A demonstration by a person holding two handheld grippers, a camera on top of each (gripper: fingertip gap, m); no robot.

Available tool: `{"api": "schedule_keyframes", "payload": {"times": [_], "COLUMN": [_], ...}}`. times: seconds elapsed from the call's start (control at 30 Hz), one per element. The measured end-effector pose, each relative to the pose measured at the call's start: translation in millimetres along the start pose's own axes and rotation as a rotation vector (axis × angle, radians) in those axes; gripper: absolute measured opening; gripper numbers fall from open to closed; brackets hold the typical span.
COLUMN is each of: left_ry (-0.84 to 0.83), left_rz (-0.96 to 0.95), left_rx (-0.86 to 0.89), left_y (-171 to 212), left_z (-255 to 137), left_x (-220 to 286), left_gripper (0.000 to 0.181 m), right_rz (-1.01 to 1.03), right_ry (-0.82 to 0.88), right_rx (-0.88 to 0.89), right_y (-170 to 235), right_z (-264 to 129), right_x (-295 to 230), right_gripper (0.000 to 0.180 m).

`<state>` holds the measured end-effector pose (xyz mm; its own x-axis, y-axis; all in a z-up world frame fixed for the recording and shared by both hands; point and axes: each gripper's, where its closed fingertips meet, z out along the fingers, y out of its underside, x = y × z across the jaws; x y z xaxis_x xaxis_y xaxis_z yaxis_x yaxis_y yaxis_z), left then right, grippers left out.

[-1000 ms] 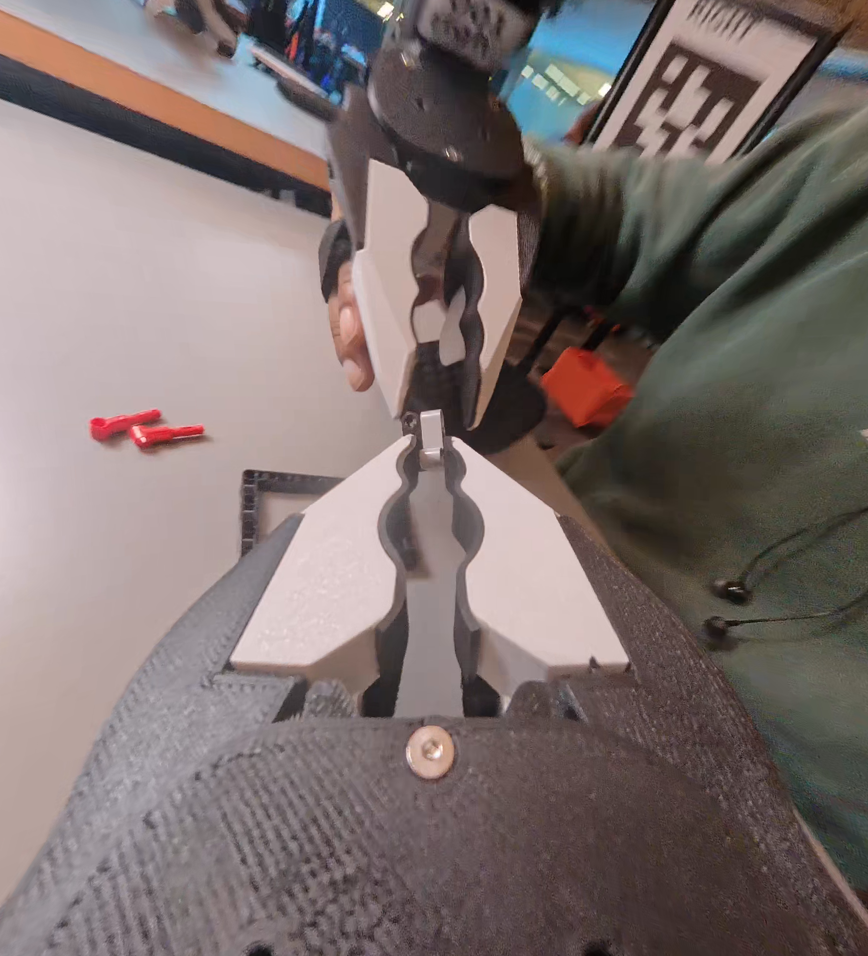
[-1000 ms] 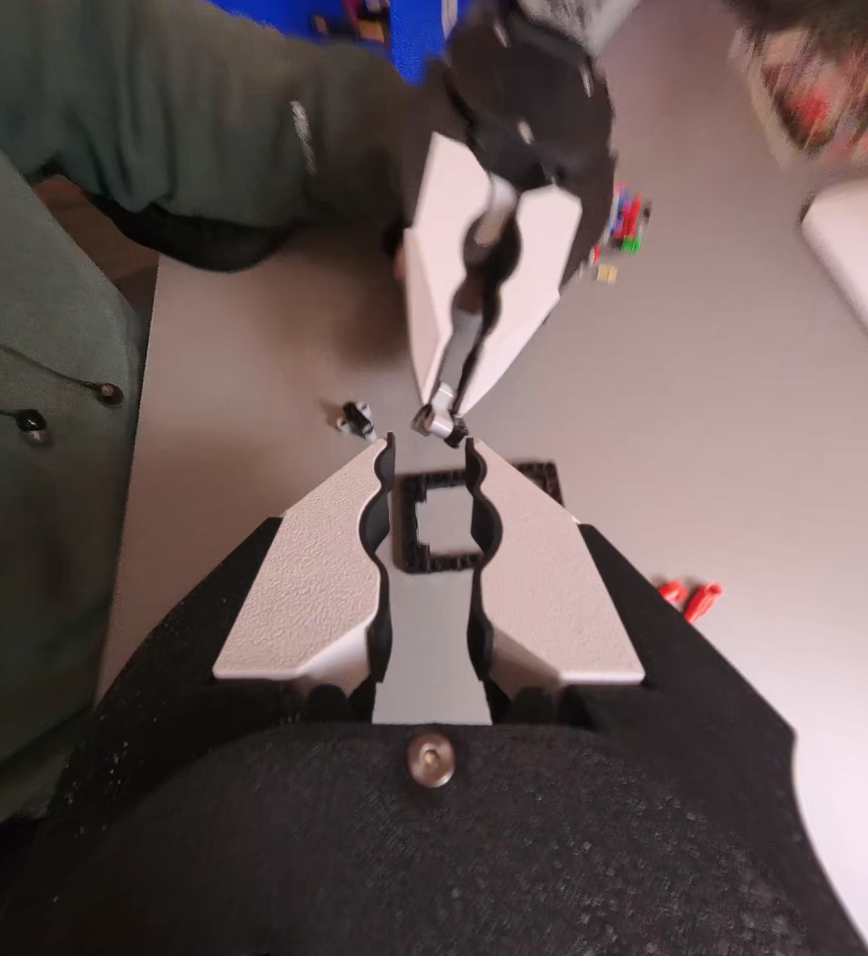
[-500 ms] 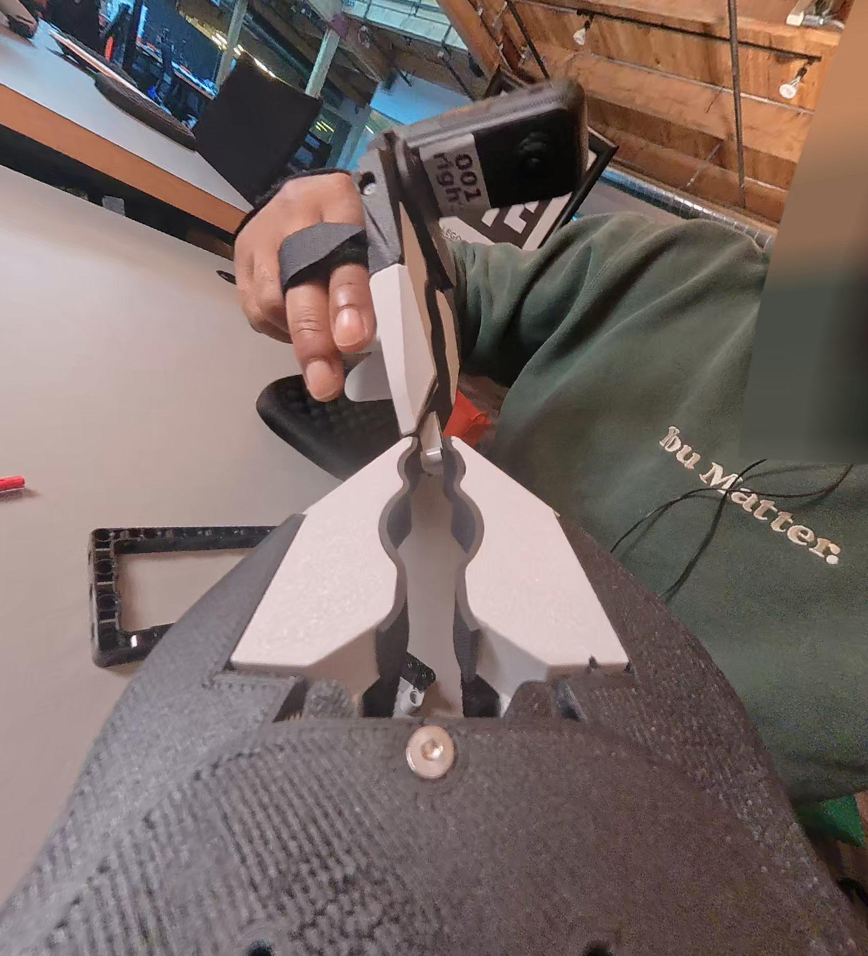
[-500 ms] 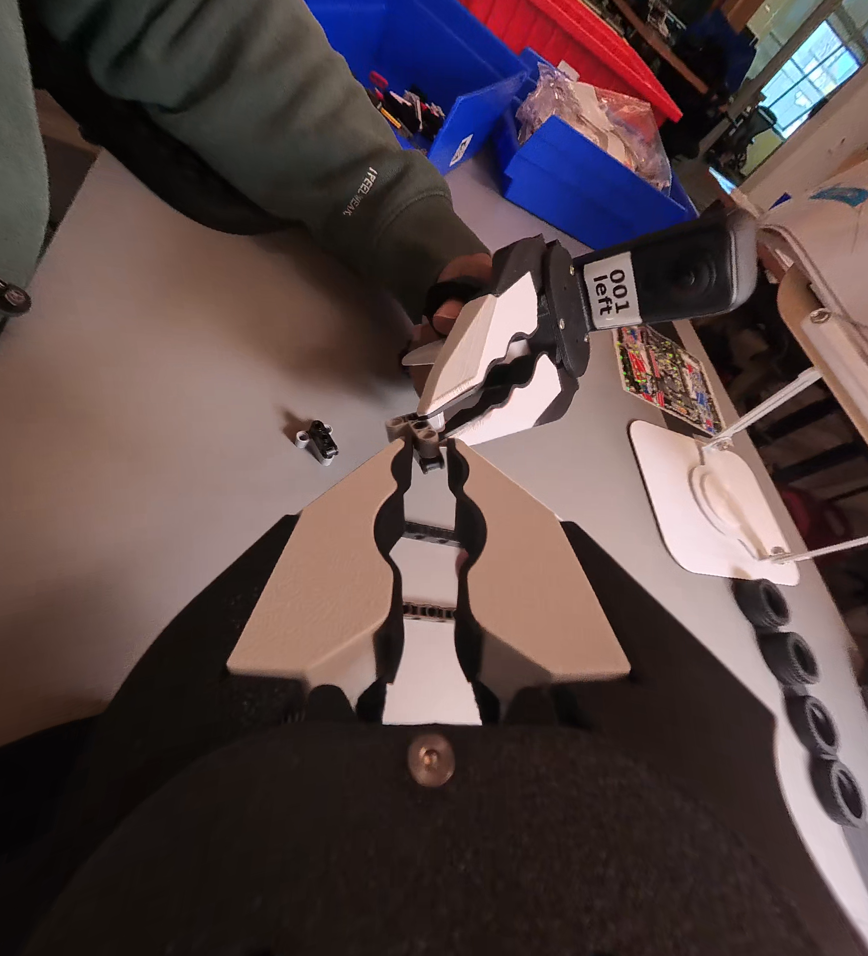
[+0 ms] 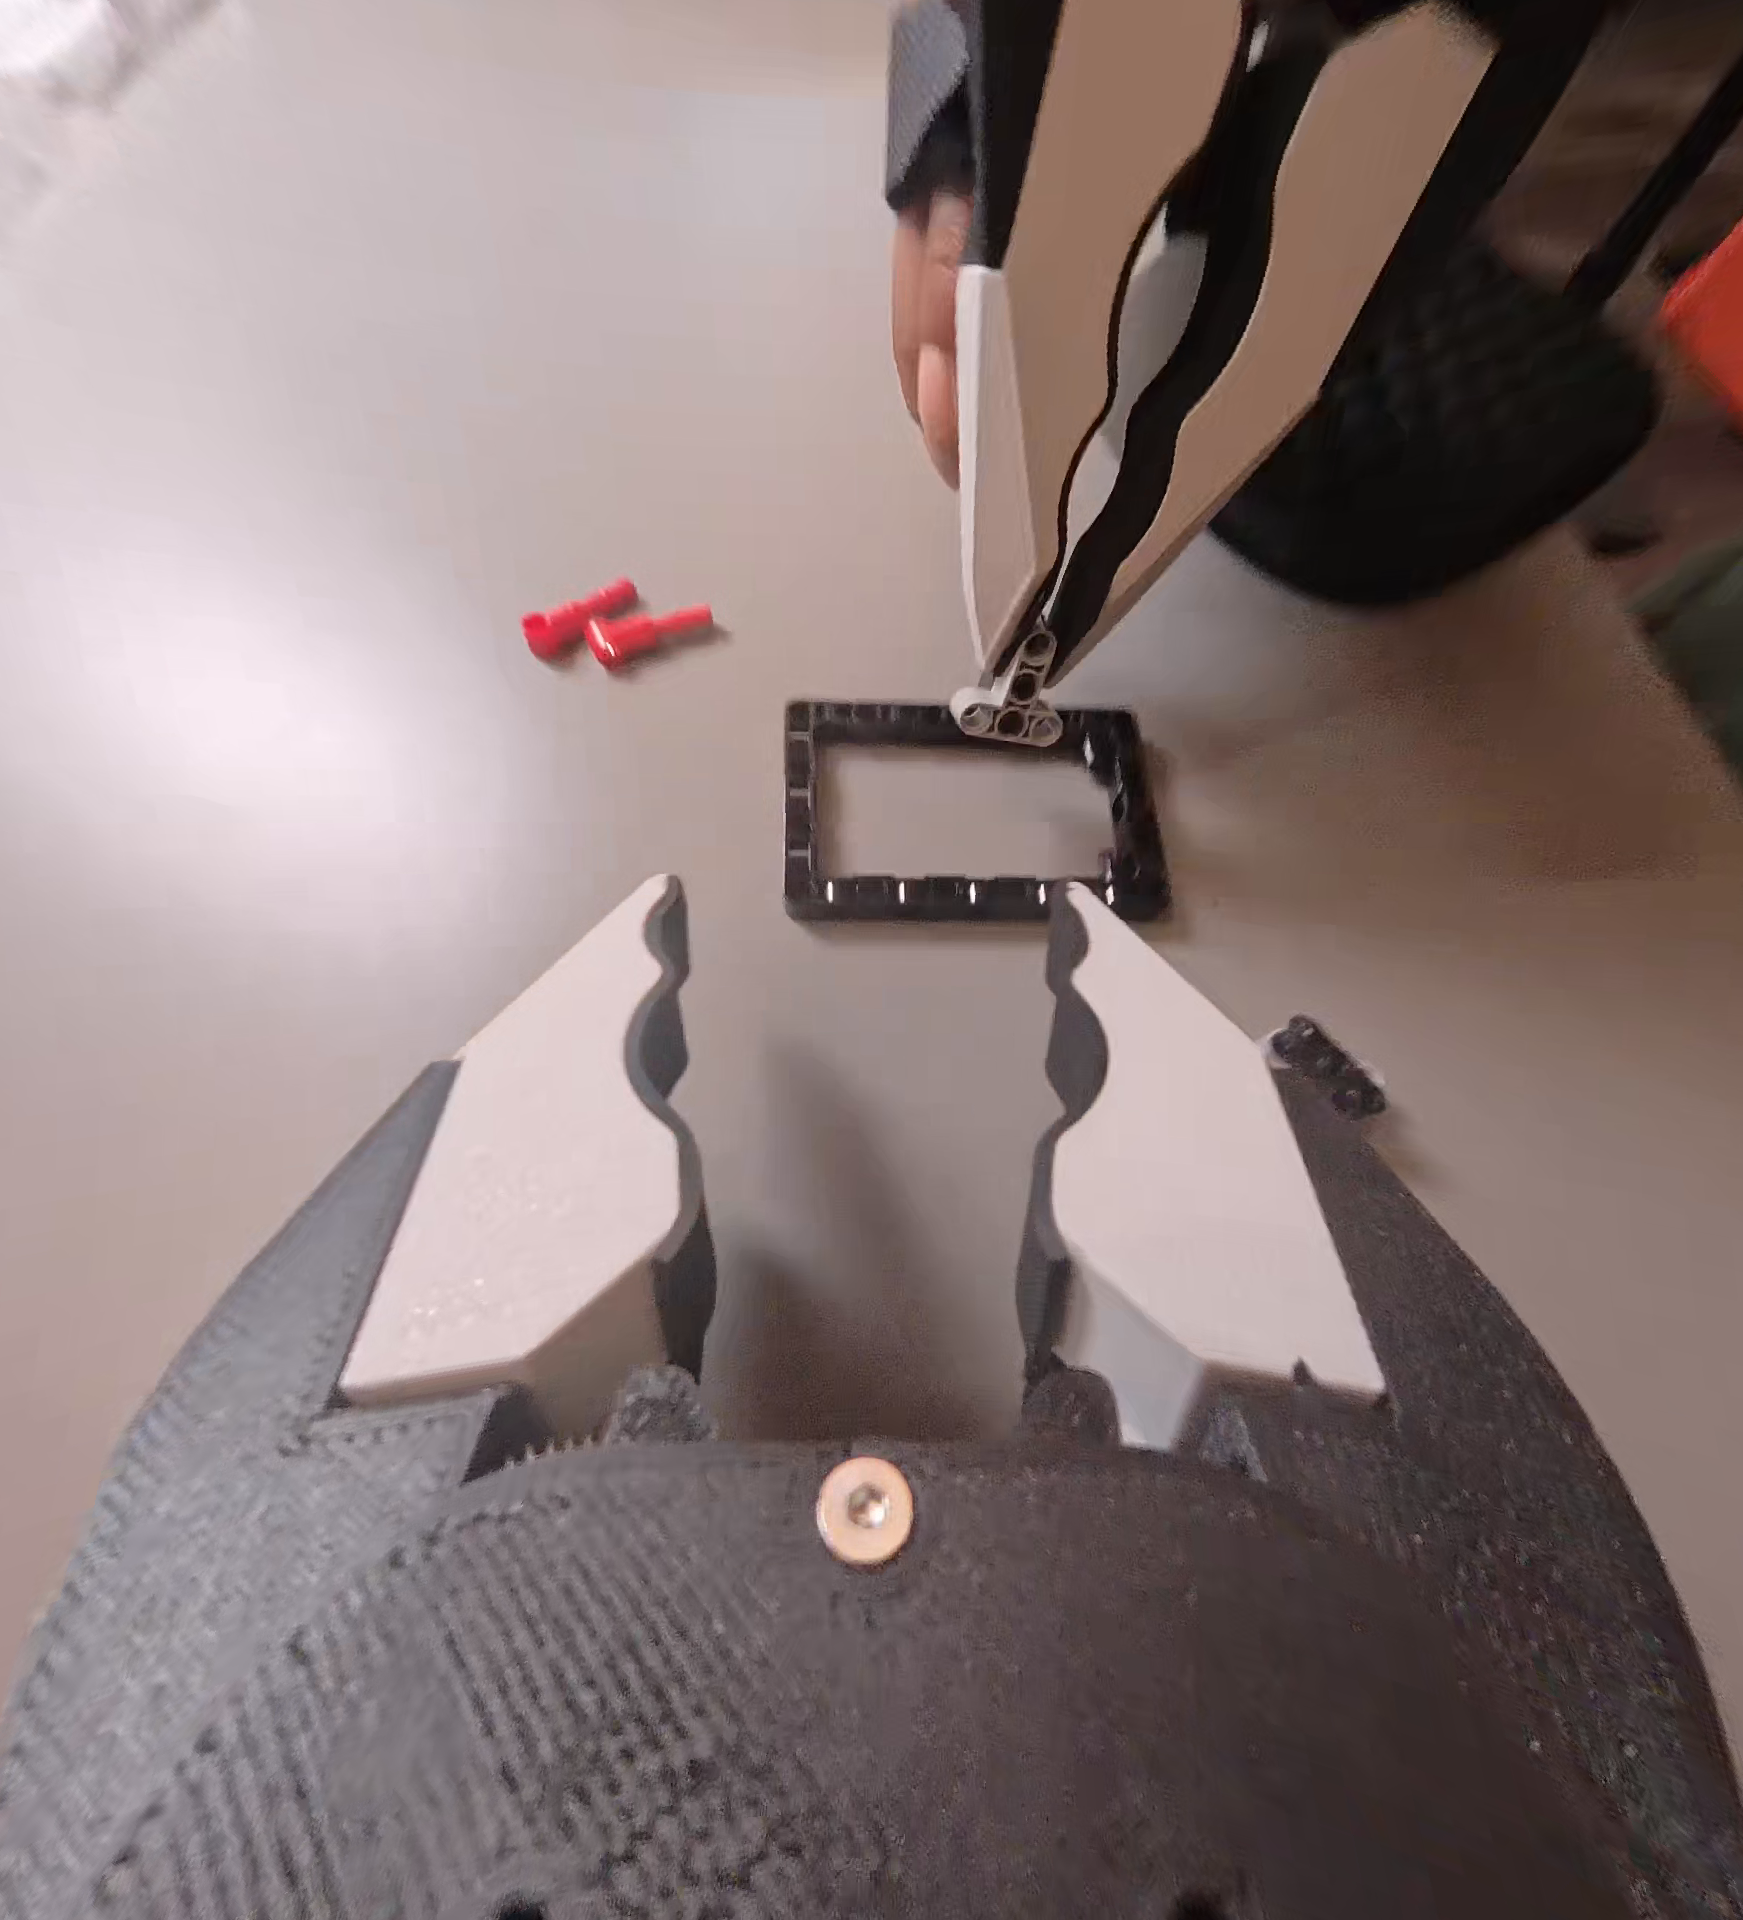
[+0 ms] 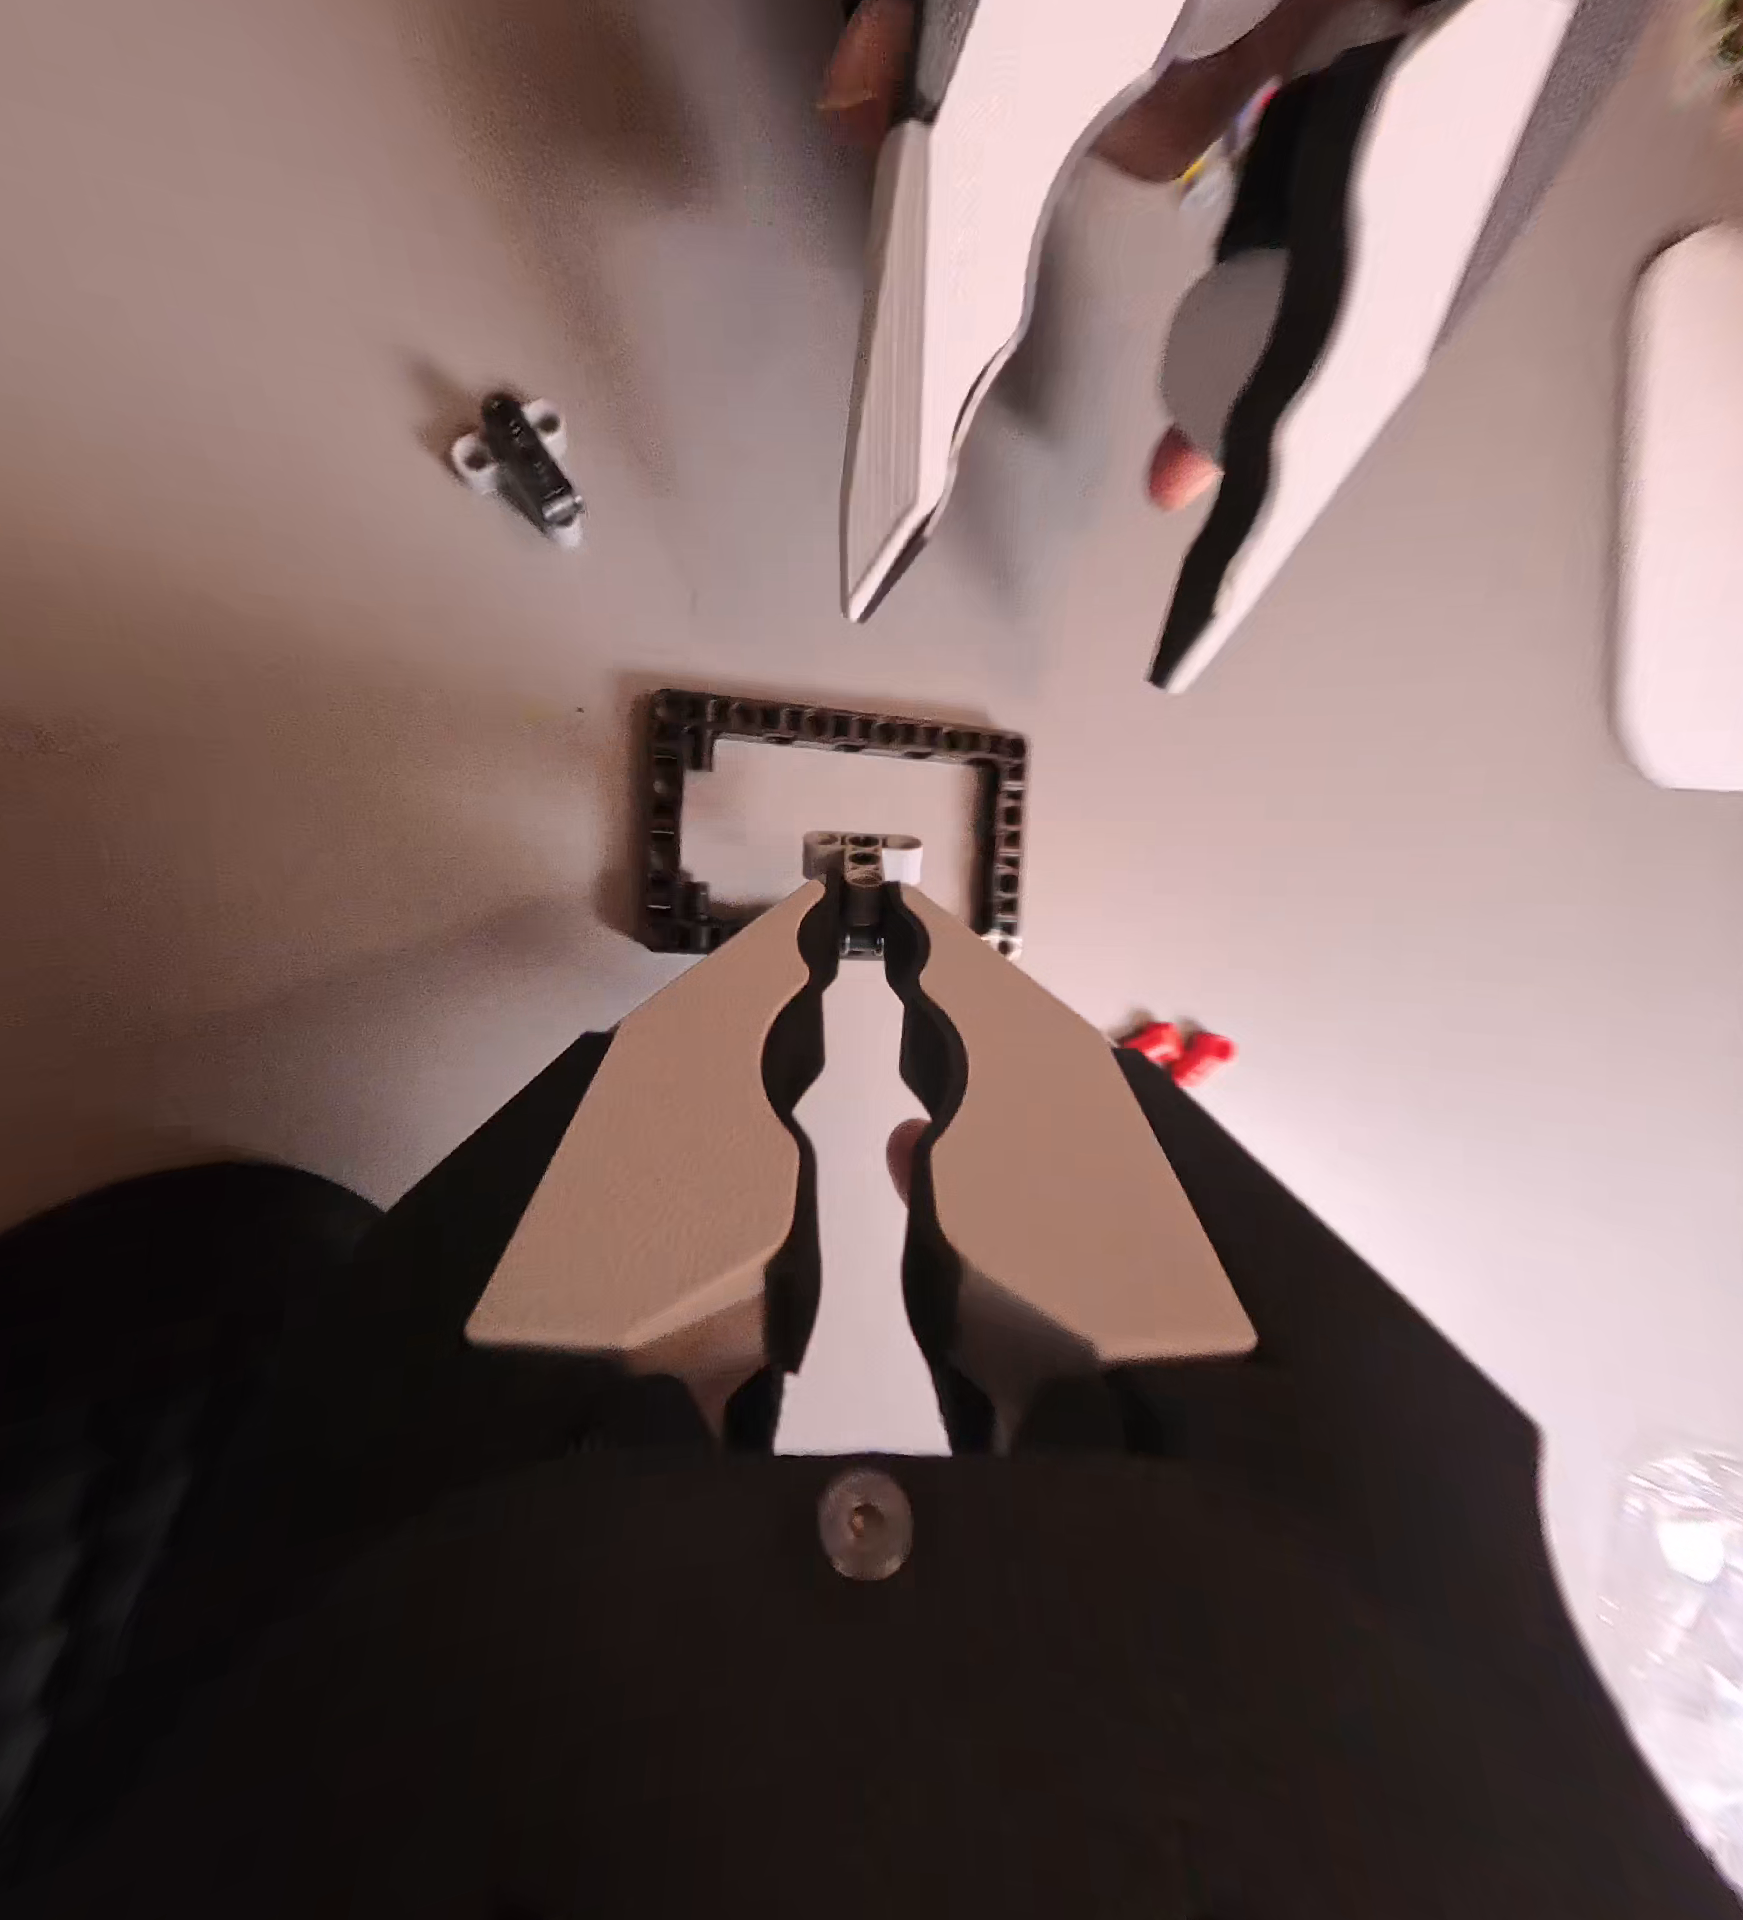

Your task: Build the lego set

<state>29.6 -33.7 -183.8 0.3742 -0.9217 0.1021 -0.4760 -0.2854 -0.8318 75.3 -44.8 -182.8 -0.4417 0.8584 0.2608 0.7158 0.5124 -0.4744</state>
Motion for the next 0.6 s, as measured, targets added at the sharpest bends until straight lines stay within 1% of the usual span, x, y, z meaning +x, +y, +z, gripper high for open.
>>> {"api": "schedule_keyframes", "payload": {"times": [0.03,0.13,0.23,0.33,0.47,0.6], "left_ry": [0.003,0.011,-0.047,-0.078,-0.074,-0.105], "left_rz": [0.02,0.095,0.159,0.178,0.148,0.123], "left_rx": [-0.04,-0.128,-0.143,-0.136,-0.125,-0.121], "left_y": [7.6,23.2,21.4,19.5,20.2,20.4], "left_z": [6.8,22.6,27.5,27.5,28.7,28.2], "left_x": [1.6,8.5,8.3,8.2,8.6,6.6], "left_gripper": [0.075,0.084,0.089,0.089,0.089,0.092], "right_rz": [0.015,0.015,0.02,0.007,0.004,0.011], "right_ry": [-0.041,-0.145,-0.225,-0.234,-0.245,-0.229], "right_rx": [-0.031,-0.153,-0.204,-0.232,-0.287,-0.288], "right_y": [0.2,3.2,-1.5,-3.2,2.7,1.2], "right_z": [6.3,18.8,21.6,22.1,22.3,22.5], "right_x": [-2.1,-8.4,-16.1,-17.5,-22.8,-25.0], "right_gripper": [0.005,0.005,0.005,0.005,0.005,0.005]}}
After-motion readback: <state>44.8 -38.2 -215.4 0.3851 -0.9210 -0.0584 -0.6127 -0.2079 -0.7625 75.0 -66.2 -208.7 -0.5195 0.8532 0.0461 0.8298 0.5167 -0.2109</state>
